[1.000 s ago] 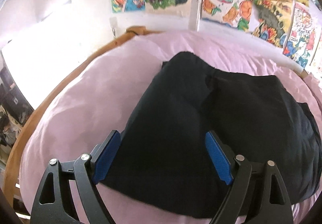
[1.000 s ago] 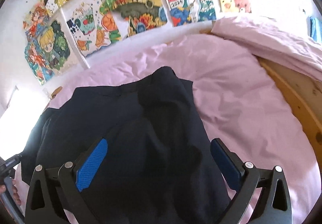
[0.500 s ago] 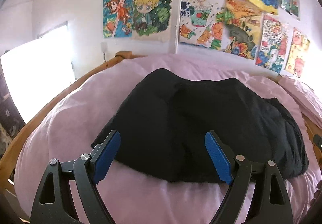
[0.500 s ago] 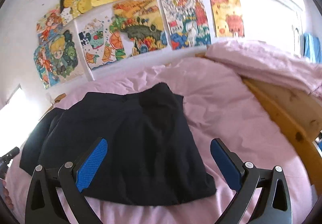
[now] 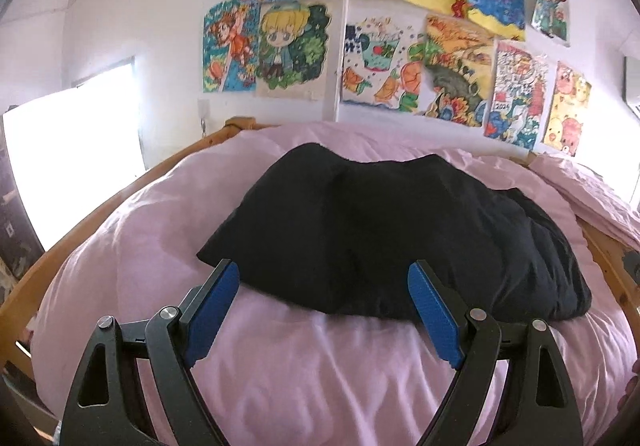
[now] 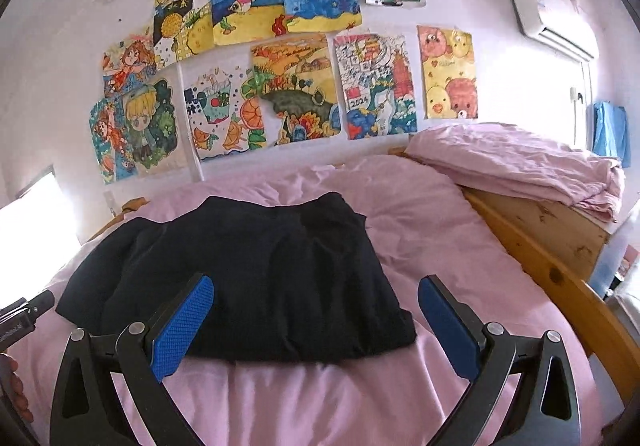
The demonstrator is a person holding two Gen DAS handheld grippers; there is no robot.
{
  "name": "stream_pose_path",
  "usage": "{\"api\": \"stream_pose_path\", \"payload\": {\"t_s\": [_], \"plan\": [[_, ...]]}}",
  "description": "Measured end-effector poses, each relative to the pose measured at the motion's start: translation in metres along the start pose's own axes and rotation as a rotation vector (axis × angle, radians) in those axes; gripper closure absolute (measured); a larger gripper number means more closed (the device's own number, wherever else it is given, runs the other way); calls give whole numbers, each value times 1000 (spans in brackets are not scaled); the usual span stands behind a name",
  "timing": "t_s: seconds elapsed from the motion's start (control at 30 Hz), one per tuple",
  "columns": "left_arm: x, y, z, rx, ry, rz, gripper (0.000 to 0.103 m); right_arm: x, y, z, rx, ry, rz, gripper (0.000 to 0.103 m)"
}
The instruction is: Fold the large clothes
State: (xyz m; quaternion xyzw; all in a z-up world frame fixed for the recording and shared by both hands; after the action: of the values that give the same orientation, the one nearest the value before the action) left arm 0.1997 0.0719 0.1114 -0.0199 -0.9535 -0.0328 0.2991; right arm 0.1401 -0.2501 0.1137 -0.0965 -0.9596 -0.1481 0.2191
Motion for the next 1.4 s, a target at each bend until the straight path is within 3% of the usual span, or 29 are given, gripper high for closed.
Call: {"api": "stream_pose_path", "payload": {"t_s": [0.13, 0.47, 0.93, 1.07, 1.4], "plan": [[14, -5, 3, -11, -29, 9, 20, 18, -1, 9, -17, -47, 15, 0], [48, -18, 4, -77, -138, 30, 20, 45, -4, 29, -55, -62, 37, 0], [77, -8, 35, -111, -162, 7, 20, 84, 51, 59, 66, -35, -77, 0], [85, -11, 47, -147, -165, -7, 20, 91, 54, 64, 63, -31, -87, 0], [77, -3, 57, -127, -133, -35, 20, 86, 47, 69, 49, -22, -74, 0]]}}
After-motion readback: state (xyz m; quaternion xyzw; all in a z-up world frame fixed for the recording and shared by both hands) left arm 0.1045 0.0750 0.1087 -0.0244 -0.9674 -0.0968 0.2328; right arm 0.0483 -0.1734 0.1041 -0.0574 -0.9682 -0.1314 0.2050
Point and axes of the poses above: each gripper's, at about its wrist camera, not at the fingertips, and x roughly against the way its jaws point, y to its left, z to its underside, the point moved 9 cm from there along -x, roughly the way its jaws point, and after that the axes turned 8 degrees about -x, right-handed, at the moved point
